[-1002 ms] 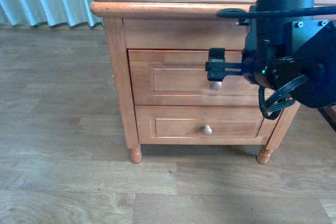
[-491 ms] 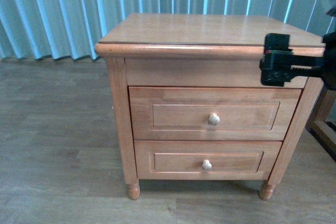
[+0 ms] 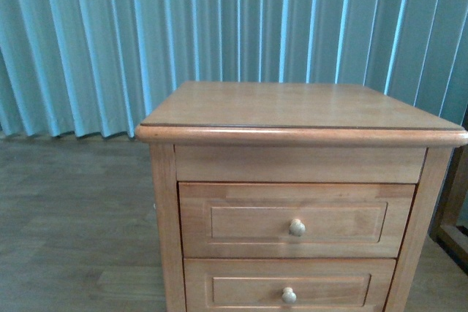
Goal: Put charger into drawer
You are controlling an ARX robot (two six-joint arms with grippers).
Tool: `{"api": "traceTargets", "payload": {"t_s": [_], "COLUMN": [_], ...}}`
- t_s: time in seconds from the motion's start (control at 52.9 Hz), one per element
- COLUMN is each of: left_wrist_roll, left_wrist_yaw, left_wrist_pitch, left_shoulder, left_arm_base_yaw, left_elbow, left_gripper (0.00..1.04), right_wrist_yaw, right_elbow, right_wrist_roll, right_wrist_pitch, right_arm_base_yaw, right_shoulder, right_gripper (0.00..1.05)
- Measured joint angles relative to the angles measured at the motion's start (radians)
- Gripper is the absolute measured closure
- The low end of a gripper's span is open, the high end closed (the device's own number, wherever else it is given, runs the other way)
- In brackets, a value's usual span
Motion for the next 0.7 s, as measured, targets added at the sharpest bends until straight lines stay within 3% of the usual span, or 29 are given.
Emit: {"api": "traceTargets", "payload": {"t_s": [0.132,0.378,0.491,0.699], "left_wrist_roll": [0.000,0.000,0.000,0.000], "left_wrist_yaw": [0.000,0.000,0.000,0.000], "left_wrist_pitch": [0.000,0.000,0.000,0.000], "left_shoulder": [0.000,0.000,0.000,-0.001], "left_arm_base_yaw": [0.000,0.000,0.000,0.000], "left_elbow": [0.000,0.000,0.000,0.000], "left_gripper": [0.06,0.06,0.06,0.06], "right_wrist_yaw": [-0.045,-0.038,0.035,0.033], "right_elbow": [-0.053,-0.062,-0.182,-0.294], "right_wrist_roll": [0.031,0.042,-0.068,-0.129], "right_wrist_pitch": [-0.121,-0.115,0.129,0.179], "right_arm_base_yaw": [-0.066,-0.086,-0.140,-0.143], "right_shoulder": [-0.207,-0.251,-0.328,-0.401], "right_gripper": [0.08,0.09,0.29,0.75]}}
